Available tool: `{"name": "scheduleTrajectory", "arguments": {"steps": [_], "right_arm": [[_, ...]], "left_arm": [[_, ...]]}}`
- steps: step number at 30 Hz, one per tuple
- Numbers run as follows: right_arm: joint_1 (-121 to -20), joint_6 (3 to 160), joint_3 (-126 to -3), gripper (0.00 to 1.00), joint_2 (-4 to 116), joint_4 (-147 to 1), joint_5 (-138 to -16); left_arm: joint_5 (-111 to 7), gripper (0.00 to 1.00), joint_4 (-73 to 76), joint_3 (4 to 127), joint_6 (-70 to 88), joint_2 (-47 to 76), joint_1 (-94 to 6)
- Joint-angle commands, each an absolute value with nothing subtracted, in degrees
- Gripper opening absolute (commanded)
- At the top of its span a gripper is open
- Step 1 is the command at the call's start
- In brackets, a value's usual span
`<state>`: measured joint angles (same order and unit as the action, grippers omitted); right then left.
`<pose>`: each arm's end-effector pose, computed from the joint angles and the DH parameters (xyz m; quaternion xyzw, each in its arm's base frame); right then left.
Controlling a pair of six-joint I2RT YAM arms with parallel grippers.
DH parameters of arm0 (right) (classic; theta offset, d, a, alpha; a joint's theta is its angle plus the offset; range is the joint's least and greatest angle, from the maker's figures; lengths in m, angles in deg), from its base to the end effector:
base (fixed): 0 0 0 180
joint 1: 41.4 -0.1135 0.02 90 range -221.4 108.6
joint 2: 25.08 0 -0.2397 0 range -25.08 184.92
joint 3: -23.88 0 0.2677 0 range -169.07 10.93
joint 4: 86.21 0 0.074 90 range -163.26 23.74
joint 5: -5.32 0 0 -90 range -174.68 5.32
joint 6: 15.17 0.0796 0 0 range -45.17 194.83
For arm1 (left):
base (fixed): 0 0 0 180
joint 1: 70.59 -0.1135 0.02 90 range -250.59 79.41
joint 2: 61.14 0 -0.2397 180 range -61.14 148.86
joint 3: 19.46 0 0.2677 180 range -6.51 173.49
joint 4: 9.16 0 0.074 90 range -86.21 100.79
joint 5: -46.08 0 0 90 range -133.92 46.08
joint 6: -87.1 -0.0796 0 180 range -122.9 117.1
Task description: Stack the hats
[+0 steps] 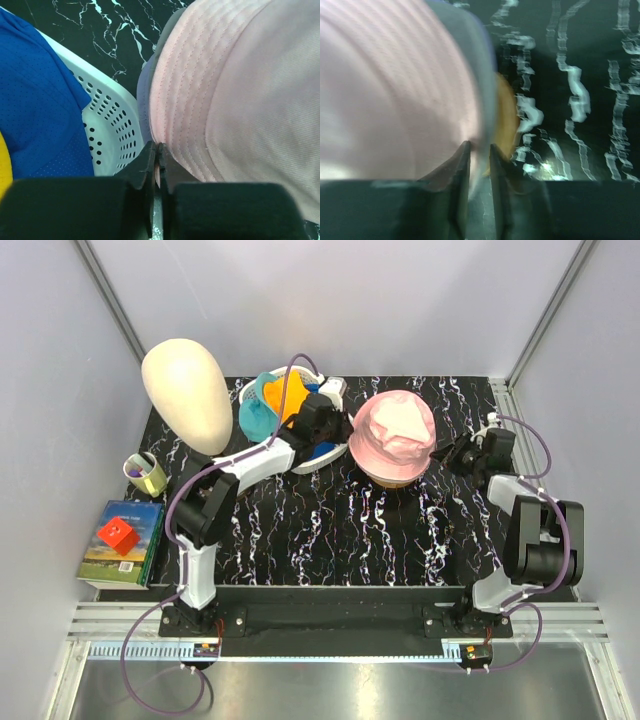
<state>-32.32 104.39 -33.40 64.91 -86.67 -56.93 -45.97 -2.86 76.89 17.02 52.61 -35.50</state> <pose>0.3686 -0.0214 0.1315 0.1720 0.8406 0.2900 0.4240 0.4178 -0.2970 0.1911 0.1202 0.8285 -0.2658 0.4780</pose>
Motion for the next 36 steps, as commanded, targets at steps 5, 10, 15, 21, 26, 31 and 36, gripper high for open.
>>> {"name": "scheduleTrajectory", "arguments": {"steps": [5,10,15,21,26,31,36], "right_arm": [[-31.9,99.2,-34.2,0.74,54.6,-74.4,-65.8],[-31.6,98.3,-34.9,0.84,47.8,-69.5,-70.6],[-31.6,98.0,-34.8,0.85,40.6,-68.1,-72.5],[-31.6,98.1,-33.4,0.85,36.4,-69.1,-71.6],[-31.6,98.4,-32.5,0.85,37.0,-70.4,-70.3],[-31.6,99.0,-32.4,0.85,38.5,-71.3,-68.4],[-31.6,98.9,-32.1,0.85,39.0,-71.9,-68.0]], "left_arm": [[-36.5,0.78,1.8,75.9,12.7,42.0,-36.4],[-34.6,0.87,3.2,74.2,9.3,33.6,-36.4],[-26.5,0.94,7.6,71.7,4.8,29.5,-36.3],[-19.4,0.97,15.0,74.7,2.5,34.0,-37.1],[-16.1,0.97,16.4,76.4,4.8,39.0,-38.2],[-12.7,0.97,15.6,77.6,5.1,42.5,-38.4],[-7.8,0.96,14.3,75.9,5.0,42.8,-38.4]]}}
